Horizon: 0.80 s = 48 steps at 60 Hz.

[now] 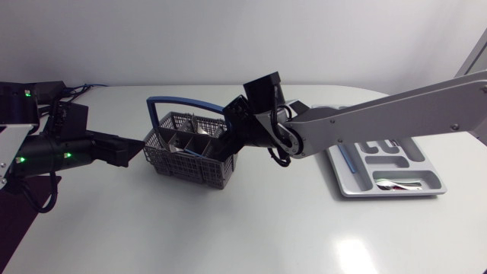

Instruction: Unload the cutlery basket into the drawer organizer.

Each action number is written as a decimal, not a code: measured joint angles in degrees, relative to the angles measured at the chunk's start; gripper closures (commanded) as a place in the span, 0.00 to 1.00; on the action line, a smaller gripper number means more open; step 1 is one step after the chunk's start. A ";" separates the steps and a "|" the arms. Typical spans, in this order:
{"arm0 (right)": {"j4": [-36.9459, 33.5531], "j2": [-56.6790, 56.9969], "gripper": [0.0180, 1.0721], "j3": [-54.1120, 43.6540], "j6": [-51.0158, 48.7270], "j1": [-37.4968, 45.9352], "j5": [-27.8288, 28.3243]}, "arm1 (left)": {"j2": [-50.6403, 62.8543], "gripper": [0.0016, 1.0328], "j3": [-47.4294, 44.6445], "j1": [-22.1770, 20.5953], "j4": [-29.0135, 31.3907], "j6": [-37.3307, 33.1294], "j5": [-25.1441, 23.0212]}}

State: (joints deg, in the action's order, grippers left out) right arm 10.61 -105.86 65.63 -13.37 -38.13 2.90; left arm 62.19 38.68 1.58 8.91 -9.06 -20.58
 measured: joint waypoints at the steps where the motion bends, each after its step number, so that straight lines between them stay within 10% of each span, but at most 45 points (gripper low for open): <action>1: 0.02 0.02 0.81 -0.07 -0.04 0.04 0.02 | 0.00 0.07 0.00 0.00 -0.02 0.00 0.00; 26: -4.68 16.20 0.79 -15.80 -2.75 4.68 8.35 | 0.37 0.07 -0.09 -1.29 -0.02 -0.02 0.00; 34: -8.00 22.67 0.24 -20.46 -4.85 8.55 9.75 | 1.44 0.07 -0.42 -4.11 -0.02 -0.15 0.00; 48: -13.94 37.66 0.18 -25.35 -5.84 13.03 10.82 | 4.17 0.21 -0.66 -5.49 -0.26 -1.62 0.02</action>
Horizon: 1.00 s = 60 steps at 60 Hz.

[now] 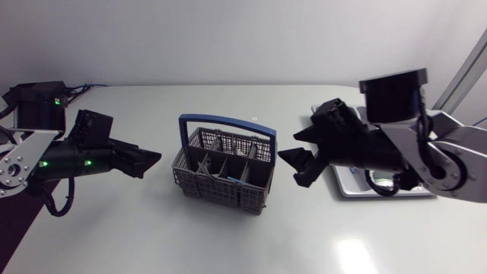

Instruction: Unload the cutlery basket into the drawer organizer.

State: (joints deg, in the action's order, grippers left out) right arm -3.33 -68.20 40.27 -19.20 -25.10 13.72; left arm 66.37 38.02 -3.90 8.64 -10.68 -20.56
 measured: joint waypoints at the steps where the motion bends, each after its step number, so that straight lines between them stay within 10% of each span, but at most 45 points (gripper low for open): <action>1: -0.35 0.76 0.18 -0.35 -0.15 0.33 0.00 | 0.46 0.22 0.00 0.00 0.00 -0.13 0.00; 14: -2.62 3.23 0.77 -5.97 -0.59 2.36 0.02 | 12.70 0.62 1.31 -0.04 -0.22 -2.08 1.33; 60: 5.60 -19.19 0.78 3.21 -0.35 -0.13 -1.99 | 14.21 0.63 3.28 -9.64 -2.54 -3.32 2.67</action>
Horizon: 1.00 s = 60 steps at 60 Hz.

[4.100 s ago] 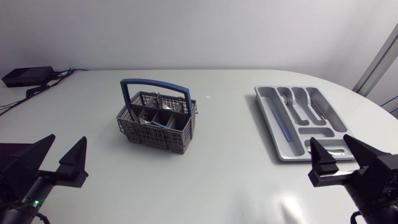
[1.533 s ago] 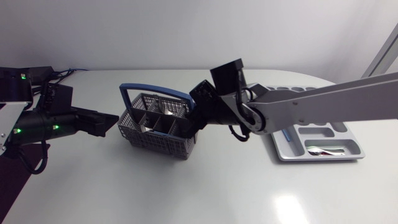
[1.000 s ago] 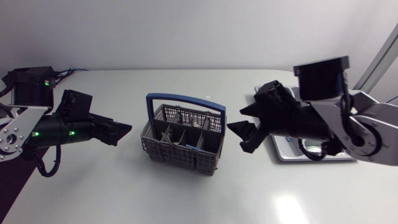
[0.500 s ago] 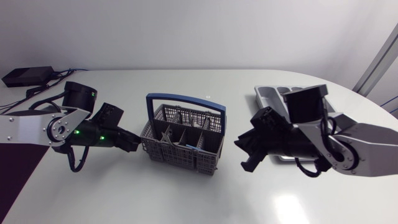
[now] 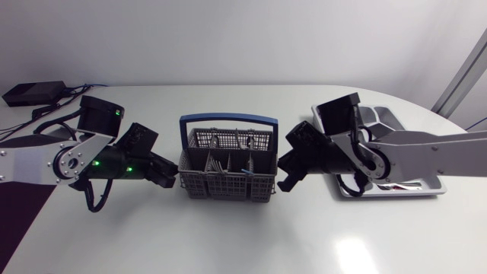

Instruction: Unload the cutlery basket into the drawer organizer.

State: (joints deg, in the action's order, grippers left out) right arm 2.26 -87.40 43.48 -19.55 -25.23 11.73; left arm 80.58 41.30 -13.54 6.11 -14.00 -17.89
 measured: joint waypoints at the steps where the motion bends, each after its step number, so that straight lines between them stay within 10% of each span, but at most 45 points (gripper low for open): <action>1: 0.17 -0.55 0.78 0.42 0.00 0.24 -0.04 | -0.11 0.63 -0.09 -0.09 0.02 0.00 0.02; 13: 0.81 -2.19 0.77 1.81 0.00 0.87 -0.59 | -0.61 0.56 -0.24 0.13 0.26 -0.11 -0.13; 26: 0.52 3.72 0.17 -2.67 -0.74 3.48 0.48 | -8.96 0.30 -1.11 5.22 0.28 -5.60 -0.94; 33: -2.36 8.68 0.05 -4.48 -2.27 5.88 0.48 | -14.23 0.21 -1.73 5.05 0.31 -9.22 -1.16; 60: -13.14 20.00 0.05 -7.21 -6.67 1.22 4.66 | -13.27 0.21 1.49 -4.04 7.02 -25.31 -12.94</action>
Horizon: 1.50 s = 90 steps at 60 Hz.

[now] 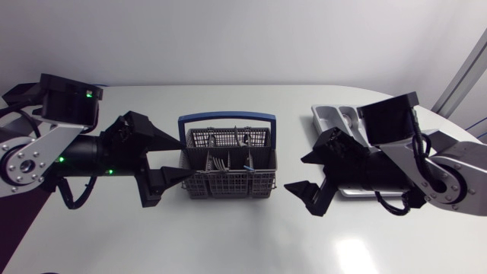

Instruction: Unload the cutlery basket into the drawer organizer.

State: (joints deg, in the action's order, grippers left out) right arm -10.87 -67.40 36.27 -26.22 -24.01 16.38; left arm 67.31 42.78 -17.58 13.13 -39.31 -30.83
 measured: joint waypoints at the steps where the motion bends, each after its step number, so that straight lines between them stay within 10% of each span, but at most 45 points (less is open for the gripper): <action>1: -0.11 0.00 0.05 -0.04 0.00 -0.22 -0.02 | 0.44 0.21 0.37 -0.17 0.28 -0.42 -0.26; 19: -0.76 -0.70 0.05 -0.42 0.00 -2.45 -0.07 | 10.64 0.26 8.96 -4.85 2.64 -6.75 -1.36; 42: 0.02 -2.82 0.05 -2.23 -1.75 -2.51 -0.07 | 17.38 0.94 14.73 -6.49 6.93 -11.78 -6.60; 90: 2.14 -5.01 0.05 -4.15 -3.89 -2.03 0.11 | 35.39 0.97 53.27 -1.01 53.00 -9.66 -22.93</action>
State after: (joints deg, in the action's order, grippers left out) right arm -8.73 -72.40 32.12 -30.11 -26.04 16.49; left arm 102.69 96.05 -18.59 66.13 -48.97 -53.76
